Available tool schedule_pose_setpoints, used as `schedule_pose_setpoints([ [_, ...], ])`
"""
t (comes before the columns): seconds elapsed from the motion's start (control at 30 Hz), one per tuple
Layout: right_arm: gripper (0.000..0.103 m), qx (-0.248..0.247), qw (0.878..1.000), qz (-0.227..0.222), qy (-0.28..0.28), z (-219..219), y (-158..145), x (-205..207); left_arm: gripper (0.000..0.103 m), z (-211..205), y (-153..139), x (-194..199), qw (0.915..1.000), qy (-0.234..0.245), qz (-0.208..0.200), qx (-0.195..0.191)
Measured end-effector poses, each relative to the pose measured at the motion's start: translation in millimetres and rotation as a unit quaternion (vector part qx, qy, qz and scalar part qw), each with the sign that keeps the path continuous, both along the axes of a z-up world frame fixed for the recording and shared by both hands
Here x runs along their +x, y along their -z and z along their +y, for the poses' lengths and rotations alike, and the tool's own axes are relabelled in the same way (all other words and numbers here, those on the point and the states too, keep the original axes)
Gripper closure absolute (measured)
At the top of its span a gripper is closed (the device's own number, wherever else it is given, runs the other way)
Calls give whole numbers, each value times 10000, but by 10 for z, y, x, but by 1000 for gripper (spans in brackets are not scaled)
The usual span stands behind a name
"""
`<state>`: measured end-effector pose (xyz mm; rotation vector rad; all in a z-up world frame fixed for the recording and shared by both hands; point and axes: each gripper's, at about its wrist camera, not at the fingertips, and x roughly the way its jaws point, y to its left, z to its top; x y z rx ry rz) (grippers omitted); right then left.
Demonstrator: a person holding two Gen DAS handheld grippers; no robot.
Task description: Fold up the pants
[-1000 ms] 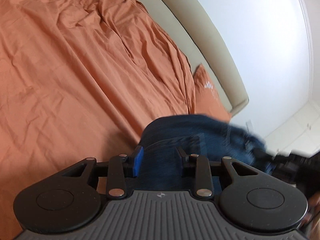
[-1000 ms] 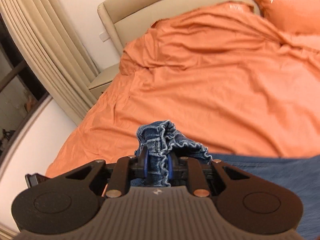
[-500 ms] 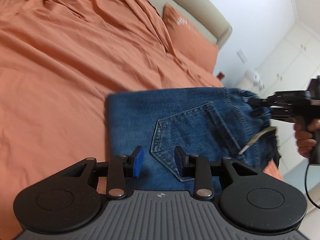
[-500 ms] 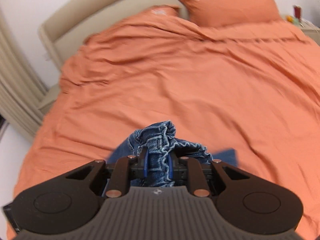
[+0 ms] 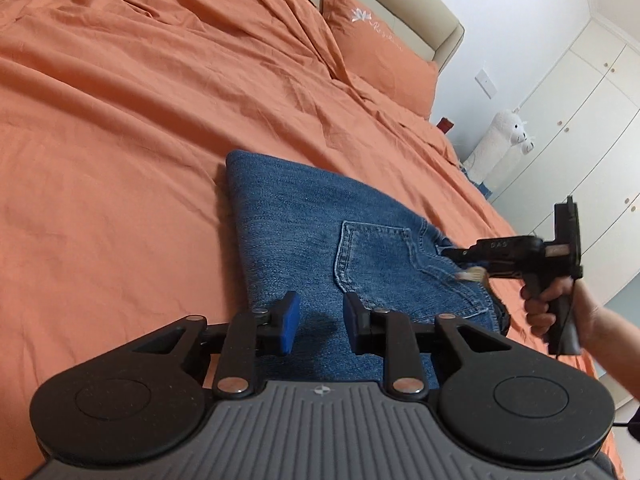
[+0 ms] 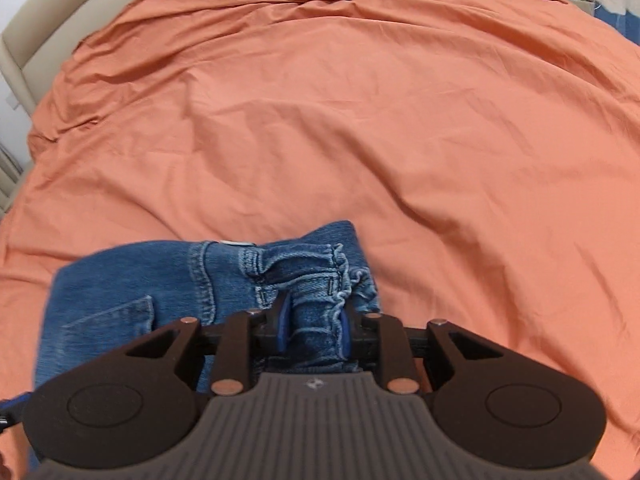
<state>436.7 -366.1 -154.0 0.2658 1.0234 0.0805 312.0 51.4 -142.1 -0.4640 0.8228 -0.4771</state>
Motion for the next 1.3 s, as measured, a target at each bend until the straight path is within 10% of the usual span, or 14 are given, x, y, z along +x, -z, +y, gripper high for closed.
schedule_pose_setpoints([
  [0.23, 61, 137, 9953, -847, 440, -205, -299, -642, 69, -147, -346, -189, 9976, 136, -99, 677],
  [0.37, 56, 1331, 9749, -1067, 1428, -634, -275, -1344, 57, -405, -557, -504, 9870, 551, -315, 1476],
  [0.67, 56, 3437, 9144, -560, 2063, -878, 379, -1779, 47, -872, -579, -1039, 9495, 1060, -206, 2947],
  [0.97, 59, 3499, 9167, -673, 1810, -803, 436, -1617, 47, -1214, -204, -1158, 8845, 1078, -161, 4537],
  [1.03, 62, 3498, 9168, -669, 1809, -824, 446, -1607, 47, -1251, -168, -1108, 8814, 877, -211, 4637],
  [1.13, 67, 3447, 9191, -719, 1769, -848, 429, -1629, 58, -1281, -148, -1011, 8876, 726, -168, 4545],
  [1.2, 79, 3330, 9240, -858, 1673, -833, 366, -1643, 84, -1343, -156, -986, 8719, 851, -251, 4816],
  [1.3, 89, 3496, 9160, -1274, 1497, -862, 205, -1714, 96, -1403, -288, -1075, 8413, 1029, -682, 5263],
])
